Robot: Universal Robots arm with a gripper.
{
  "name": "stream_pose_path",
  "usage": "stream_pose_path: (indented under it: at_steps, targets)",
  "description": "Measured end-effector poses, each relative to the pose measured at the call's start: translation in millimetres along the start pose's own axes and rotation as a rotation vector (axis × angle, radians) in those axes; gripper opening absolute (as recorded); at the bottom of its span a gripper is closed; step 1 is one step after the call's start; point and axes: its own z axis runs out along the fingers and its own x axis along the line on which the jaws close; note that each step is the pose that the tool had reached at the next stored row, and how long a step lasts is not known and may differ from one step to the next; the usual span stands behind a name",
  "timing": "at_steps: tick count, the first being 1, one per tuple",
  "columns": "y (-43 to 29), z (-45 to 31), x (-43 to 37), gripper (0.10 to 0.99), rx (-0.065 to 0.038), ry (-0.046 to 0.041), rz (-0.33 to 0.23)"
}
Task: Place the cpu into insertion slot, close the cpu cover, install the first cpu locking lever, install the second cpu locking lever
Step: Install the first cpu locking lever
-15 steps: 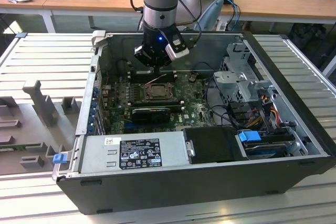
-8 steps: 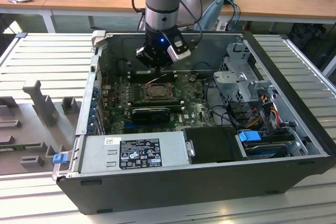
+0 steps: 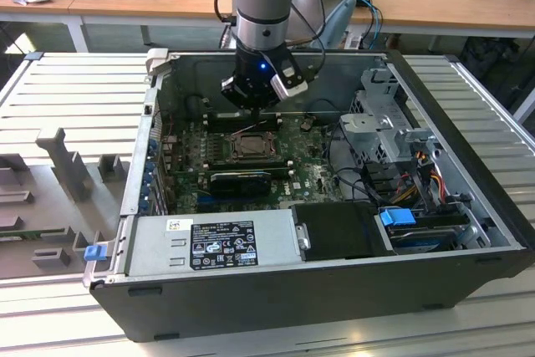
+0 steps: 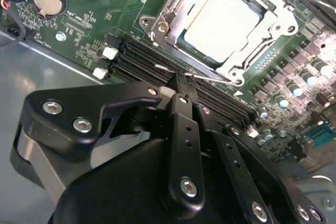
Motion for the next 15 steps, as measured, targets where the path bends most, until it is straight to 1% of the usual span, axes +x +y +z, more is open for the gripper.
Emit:
stream_pose_path:
  at_steps: [4, 8, 15]
  targets:
    - [-0.7, 5.1, -6.9, 0.106, 0.0, 0.0005, -0.005]
    - [-1.7, 7.7, -7.8, 0.106, 0.0, 0.0004, -0.005]
    - [-2.5, 13.4, -12.0, 0.106, 0.0, 0.0004, -0.005]
